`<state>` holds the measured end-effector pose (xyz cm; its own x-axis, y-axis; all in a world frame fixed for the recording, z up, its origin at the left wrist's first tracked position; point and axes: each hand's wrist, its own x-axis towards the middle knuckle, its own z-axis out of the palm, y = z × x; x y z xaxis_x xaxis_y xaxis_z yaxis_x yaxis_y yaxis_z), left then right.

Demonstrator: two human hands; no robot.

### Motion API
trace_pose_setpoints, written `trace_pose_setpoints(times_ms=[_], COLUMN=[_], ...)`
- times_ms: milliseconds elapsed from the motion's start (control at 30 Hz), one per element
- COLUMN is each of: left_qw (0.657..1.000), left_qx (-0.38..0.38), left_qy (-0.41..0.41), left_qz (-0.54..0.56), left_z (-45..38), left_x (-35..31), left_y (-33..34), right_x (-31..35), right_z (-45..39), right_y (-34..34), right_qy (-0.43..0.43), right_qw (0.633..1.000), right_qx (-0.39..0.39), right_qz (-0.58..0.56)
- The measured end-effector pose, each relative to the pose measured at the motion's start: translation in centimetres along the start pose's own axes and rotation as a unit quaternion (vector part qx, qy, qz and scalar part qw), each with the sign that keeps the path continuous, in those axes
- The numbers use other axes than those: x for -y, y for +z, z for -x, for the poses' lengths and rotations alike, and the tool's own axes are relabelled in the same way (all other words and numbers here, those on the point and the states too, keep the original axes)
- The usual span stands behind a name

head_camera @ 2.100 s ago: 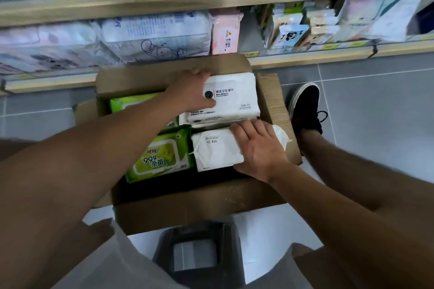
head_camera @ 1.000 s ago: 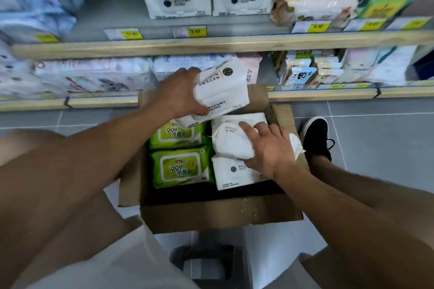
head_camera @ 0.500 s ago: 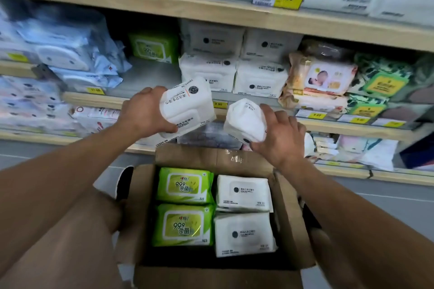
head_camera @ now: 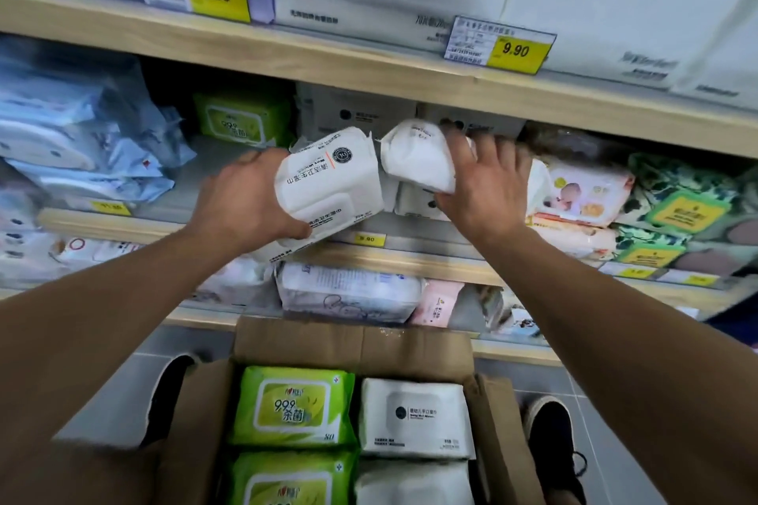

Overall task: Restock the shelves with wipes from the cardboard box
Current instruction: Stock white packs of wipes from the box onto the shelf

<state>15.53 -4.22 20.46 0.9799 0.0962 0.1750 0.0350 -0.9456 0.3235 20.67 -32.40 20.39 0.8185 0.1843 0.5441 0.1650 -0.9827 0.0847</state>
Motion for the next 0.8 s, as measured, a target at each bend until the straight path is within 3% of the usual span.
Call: trace_pose_setpoints(times_ms=[233,467,667,800], left_qw=[1.000,1.000,0.999,0.997], left_qx=[-0.013,-0.017,-0.034,-0.080], left_qy=[-0.002,0.000,0.004,0.015], left_qz=[0.017,0.003,0.006,0.010], left_z=[-2.1,-2.2,-1.6,-1.5], left_x=[0.1,0.2,-0.4,-0.7], left_y=[0.5,1.2,1.1,0.8], right_x=[-1.5,-2.3,-1.6,-1.8], right_z=[-3.2,-4.8,-3.3,-3.2], right_y=[3.6,4.1,4.9,5.0], right_qy=[-0.011,-0.016,0.020,0.026], right_qw=[0.999,0.998,0.999,0.999], right_qx=[-0.004,0.049,-0.033,-0.020], right_qz=[0.031,0.031,0.029,0.017])
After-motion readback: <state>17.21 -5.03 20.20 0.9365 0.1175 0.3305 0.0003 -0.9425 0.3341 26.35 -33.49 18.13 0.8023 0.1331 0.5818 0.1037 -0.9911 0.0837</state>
